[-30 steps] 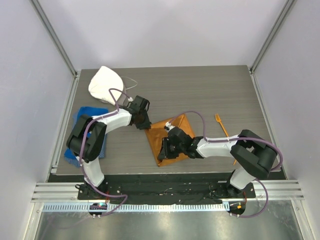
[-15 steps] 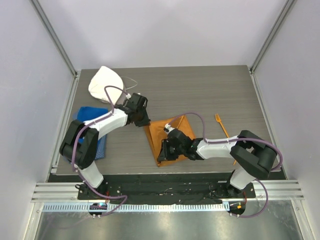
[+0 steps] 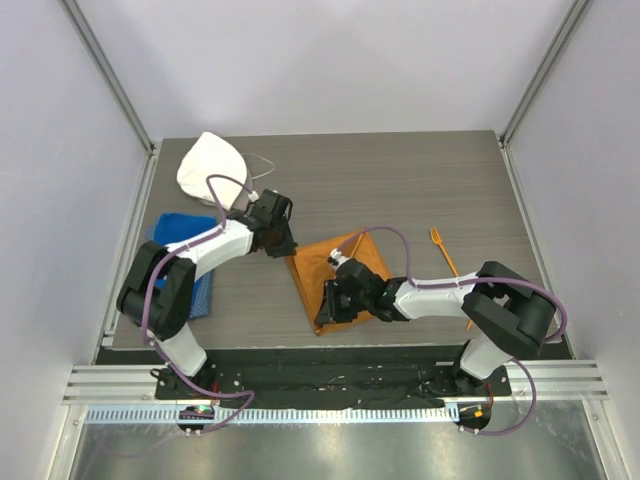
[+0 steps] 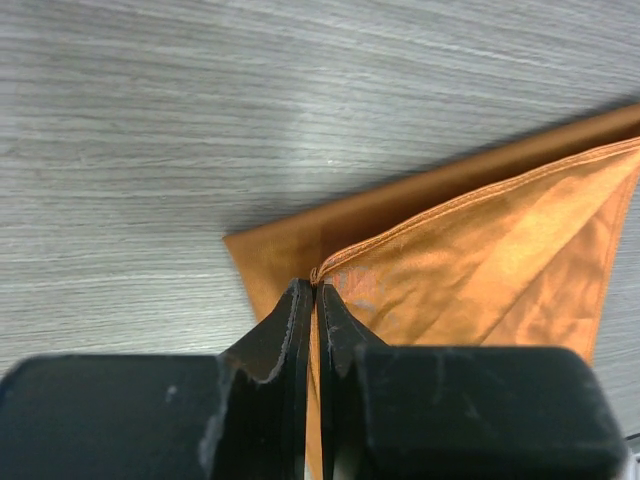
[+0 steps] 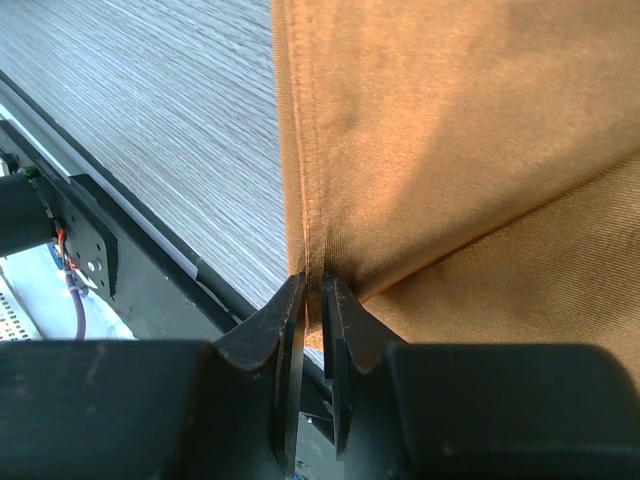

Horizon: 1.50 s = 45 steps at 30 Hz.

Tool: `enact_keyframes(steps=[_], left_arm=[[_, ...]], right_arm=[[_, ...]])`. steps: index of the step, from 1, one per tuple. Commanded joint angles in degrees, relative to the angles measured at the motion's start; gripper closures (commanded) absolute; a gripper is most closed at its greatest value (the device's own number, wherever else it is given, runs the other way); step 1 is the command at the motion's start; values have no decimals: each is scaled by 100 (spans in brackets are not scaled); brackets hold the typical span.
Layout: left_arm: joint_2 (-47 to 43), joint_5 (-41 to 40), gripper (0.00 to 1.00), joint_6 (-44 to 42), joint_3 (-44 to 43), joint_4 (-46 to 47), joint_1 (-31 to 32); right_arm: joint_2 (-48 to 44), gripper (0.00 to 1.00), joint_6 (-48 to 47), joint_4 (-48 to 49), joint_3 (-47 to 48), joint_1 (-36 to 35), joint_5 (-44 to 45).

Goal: Fold the napkin into a case and place the utensils inside
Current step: Smooth out the upper triangle-folded napkin at the center of the board.

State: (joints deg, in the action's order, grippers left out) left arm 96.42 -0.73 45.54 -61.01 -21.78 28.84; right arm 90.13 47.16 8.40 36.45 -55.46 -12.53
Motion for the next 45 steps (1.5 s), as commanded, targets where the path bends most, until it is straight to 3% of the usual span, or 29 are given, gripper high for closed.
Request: enact_keyframes(steps=[1,12,21,26,31,36,45], left_arm=[[-1,-138,91,-142,81,7,-54],[-35,-304,89,-133,116,-142,-72],[-290,-331,80,-28,432,-107,-115],[-808,-551,66,165,590,-195,-133],[-1494,-235,50,693,1319,306,-133],[-1355,3,39,983,1276,175,-124],[-625,293,44,1299,1127,455,-89]], right_arm=[[-241,79,74,170,-129,-52,-12],[-242,79,-14,56,-129,-88,41],[-373,79,-312,-505,256,-184,295],[-417,78,-707,-1244,775,-255,682],[-329,76,-918,-1491,1092,-272,779],[-241,70,-928,-1544,1330,-272,823],[-189,58,-1024,-1543,1409,-272,805]])
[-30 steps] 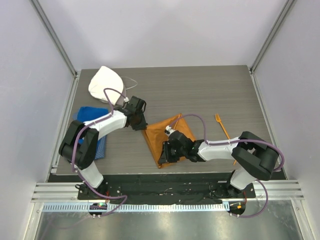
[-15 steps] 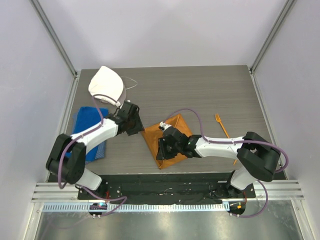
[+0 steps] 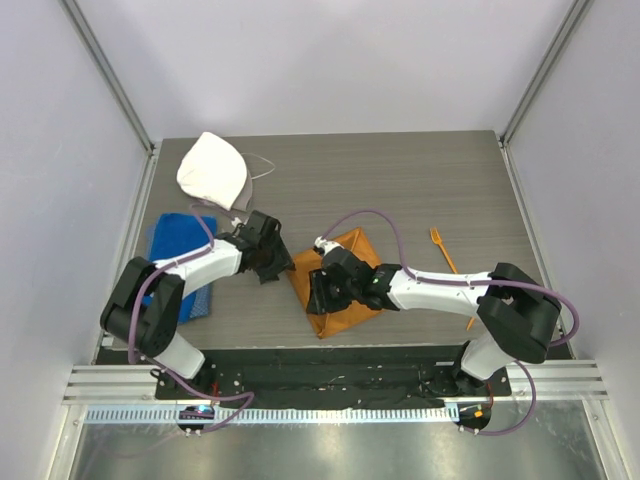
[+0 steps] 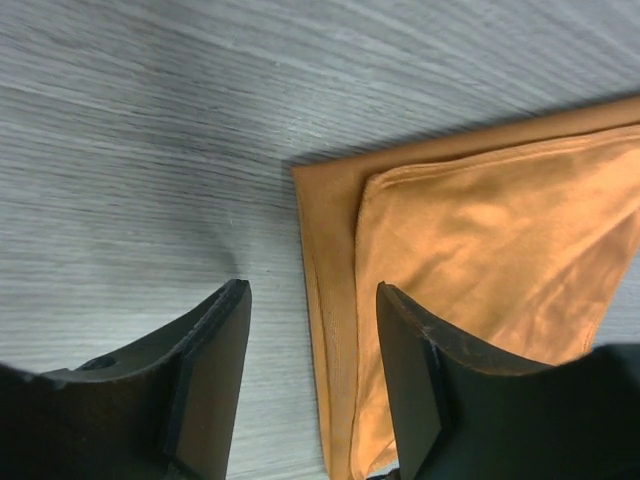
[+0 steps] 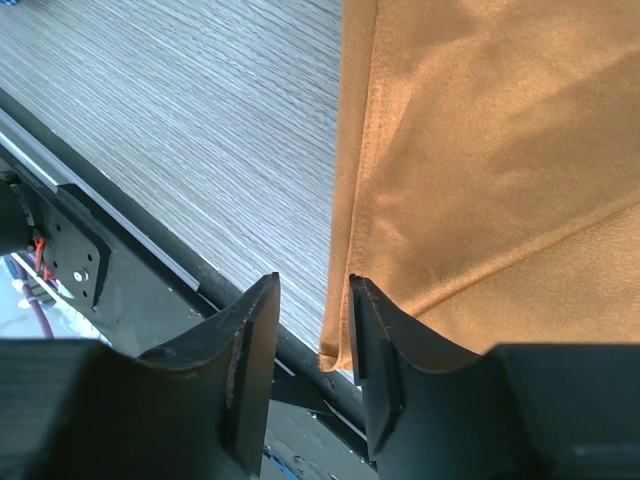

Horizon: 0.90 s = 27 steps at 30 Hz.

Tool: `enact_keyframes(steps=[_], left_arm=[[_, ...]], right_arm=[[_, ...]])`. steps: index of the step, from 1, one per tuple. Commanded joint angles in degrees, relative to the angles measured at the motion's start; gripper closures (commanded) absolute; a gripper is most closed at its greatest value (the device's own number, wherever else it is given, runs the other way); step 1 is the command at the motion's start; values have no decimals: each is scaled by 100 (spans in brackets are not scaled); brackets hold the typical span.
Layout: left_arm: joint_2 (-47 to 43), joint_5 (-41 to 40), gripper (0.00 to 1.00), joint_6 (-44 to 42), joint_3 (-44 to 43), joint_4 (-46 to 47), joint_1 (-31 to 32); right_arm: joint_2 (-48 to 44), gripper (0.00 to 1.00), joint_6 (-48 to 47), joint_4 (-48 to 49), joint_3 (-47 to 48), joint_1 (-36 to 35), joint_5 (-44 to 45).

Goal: Fold the napkin into a case and place the utensils inside
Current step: Smooth out the upper triangle-folded napkin at the center of the board, then pick up the upper triangle-folded napkin from the center of the board.

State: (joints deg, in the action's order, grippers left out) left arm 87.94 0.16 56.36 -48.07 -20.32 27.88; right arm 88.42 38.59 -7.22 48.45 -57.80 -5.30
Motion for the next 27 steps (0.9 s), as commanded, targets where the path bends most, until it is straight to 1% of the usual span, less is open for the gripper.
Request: enact_keyframes(steps=[1,6,12,13,16,17,19,21,23,27], left_arm=[[267,169,44,235,-176,318,24],[425,36,45,297,-141,441,42],[566,19,50,332,-115,432,69],[558,-138,51,349,-88,406,69],[540,-245,55,350,-71,335,95],[557,-271,59,358,-62,335,104],[584,-262,63,376,-36,370,112],[610,-245,69,358,-27,379,121],[636,-271,75,350,-9,397,121],[601,-280,80,332,26,441,121]], right_arm=[[-9,57,-167,19,209,-47,82],[113,53,-273,10,244,-82,126],[368,53,-299,10,323,-179,213],[377,53,-325,-24,341,-205,257],[439,53,-396,-156,446,-328,494],[465,52,-431,-278,490,-372,504],[526,49,-501,-472,692,-521,941],[579,47,-589,-779,920,-635,1171],[676,47,-642,-1060,1061,-776,1373],[773,47,-625,-1308,1237,-996,1698]])
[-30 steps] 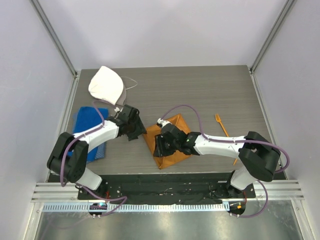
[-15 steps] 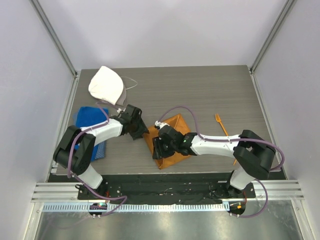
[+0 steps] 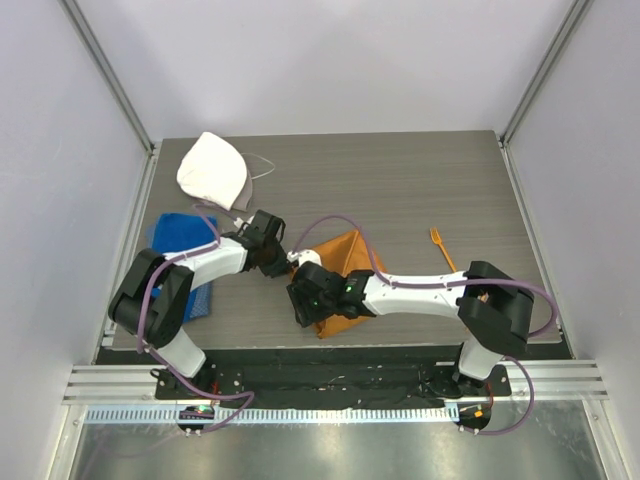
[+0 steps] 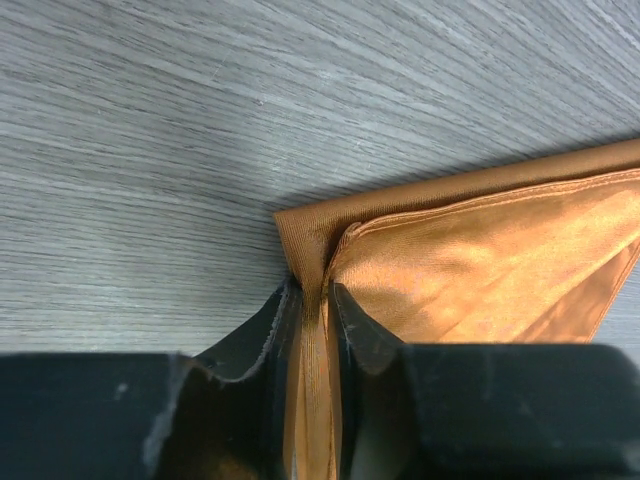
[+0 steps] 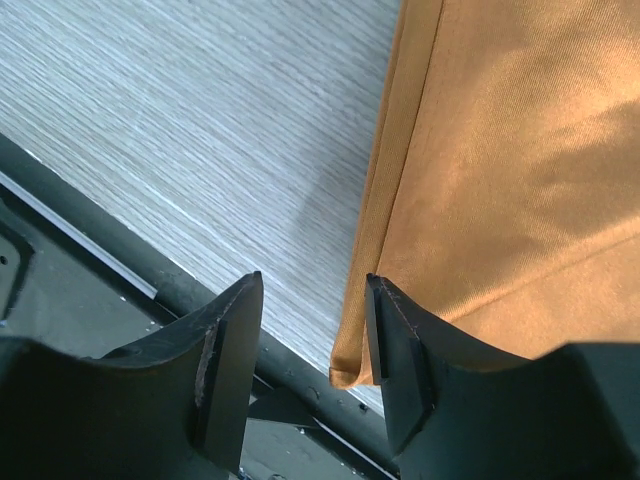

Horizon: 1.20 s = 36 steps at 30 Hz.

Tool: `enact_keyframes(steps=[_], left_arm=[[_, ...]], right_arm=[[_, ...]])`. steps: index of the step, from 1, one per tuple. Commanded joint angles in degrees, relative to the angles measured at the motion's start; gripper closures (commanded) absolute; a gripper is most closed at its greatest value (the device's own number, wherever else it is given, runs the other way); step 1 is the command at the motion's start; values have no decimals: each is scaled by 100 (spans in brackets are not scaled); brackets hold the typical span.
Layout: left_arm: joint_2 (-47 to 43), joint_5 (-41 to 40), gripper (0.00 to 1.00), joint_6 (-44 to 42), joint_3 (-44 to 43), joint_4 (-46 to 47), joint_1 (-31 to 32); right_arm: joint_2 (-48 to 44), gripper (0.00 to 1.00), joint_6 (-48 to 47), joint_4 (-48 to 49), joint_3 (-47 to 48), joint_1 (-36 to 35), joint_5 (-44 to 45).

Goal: Fold the napkin into a case and place the utensils inside
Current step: Pick up the upper triangle-folded napkin from the center of the board.

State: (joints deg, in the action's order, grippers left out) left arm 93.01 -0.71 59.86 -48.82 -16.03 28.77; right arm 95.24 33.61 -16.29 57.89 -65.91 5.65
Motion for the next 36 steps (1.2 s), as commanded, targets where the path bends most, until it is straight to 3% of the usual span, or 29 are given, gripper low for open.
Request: enact_keyframes(steps=[1,16,27,34,36], left_arm=[[86,-201,80,-26,100,4,32],[-20,-149,83,-88,188,91,32],[-11,-105,83,-211,197,144,32],[-64,-113,81,-395,206,109,23],[-221,-183,76,-509,206,92,32]], right_arm=[[108,47,-135,-462,319,-220,630],[627,49,-179,-884,636,-598,1254],[978,58,-29,-1068,583,-827,1842],[1146,81,-82,-1192,539,-880,2370],[1006,87,-161,-1105,513,-871,2362]])
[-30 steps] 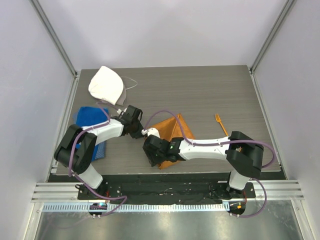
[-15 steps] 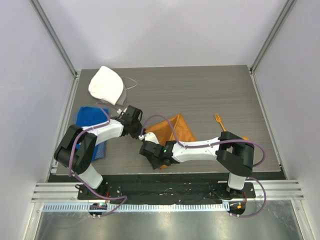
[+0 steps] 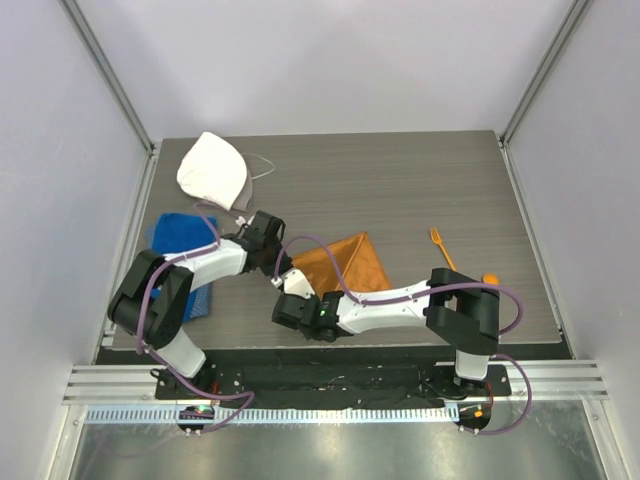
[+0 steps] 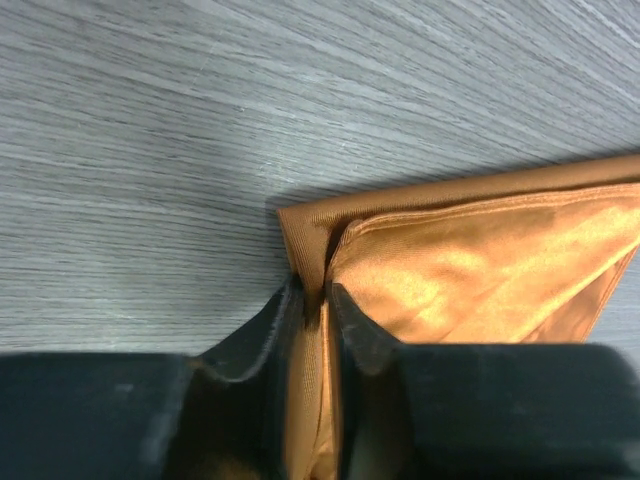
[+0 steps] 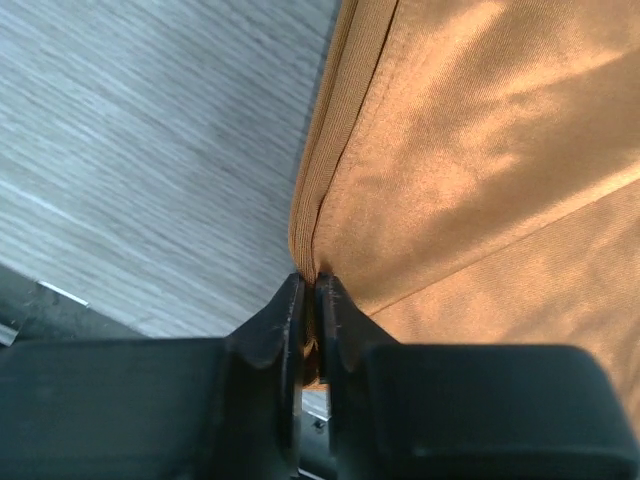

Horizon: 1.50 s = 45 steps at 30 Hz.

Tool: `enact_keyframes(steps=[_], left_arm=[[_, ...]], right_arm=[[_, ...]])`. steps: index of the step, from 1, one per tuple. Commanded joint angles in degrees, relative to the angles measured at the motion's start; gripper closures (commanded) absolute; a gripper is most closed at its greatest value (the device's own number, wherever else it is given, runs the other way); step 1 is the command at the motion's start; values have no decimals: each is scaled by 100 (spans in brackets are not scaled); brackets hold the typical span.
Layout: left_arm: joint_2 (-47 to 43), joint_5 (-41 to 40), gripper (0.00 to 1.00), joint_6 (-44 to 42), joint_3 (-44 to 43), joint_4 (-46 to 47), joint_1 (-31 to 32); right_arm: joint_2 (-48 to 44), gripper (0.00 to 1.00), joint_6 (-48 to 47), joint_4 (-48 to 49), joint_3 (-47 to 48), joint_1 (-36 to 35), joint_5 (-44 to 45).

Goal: Fold the napkin into a case and place the utensils inside
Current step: Pick up the upper triangle-folded napkin from the center of the board.

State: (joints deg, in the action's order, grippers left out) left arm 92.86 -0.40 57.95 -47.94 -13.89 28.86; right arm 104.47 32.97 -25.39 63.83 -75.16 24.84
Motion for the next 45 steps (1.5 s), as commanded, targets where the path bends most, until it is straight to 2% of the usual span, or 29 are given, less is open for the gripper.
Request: enact_keyframes(steps=[1,2,8,15,21,35,38,41,42,45], left_arm=[[-276,-267,73,-355,119,-210,14],[-416,-302,65,-442,101,-254,14],[-848,-277,41,-619,57,-579,14],[-1015,-4,36,-382,118,-720,14],[-937,295,34,-83,162,-457,-21],[-296,269,35,146,162,-26,-144],[-198,190,41,67,145,9,-240],[-75,84,51,-100,-4,-26,-284],[-31,84,57,-135,-39,-43,-293],[13,-118,64,-258,-127,-61,-302]], right_arm=[[13,89,-98,-160,-99,45,460],[-135,98,-141,-55,-117,45,443],[-664,99,-239,437,-178,88,83],[-1270,99,-80,807,-371,422,-506],[-1385,99,-63,930,-433,546,-708],[-1499,99,16,1115,-600,616,-911],[-1543,99,16,1141,-609,634,-937],[-1561,99,16,1194,-635,651,-1007],[-1561,99,16,1211,-653,651,-1034],[-1578,99,25,1247,-679,651,-1095]])
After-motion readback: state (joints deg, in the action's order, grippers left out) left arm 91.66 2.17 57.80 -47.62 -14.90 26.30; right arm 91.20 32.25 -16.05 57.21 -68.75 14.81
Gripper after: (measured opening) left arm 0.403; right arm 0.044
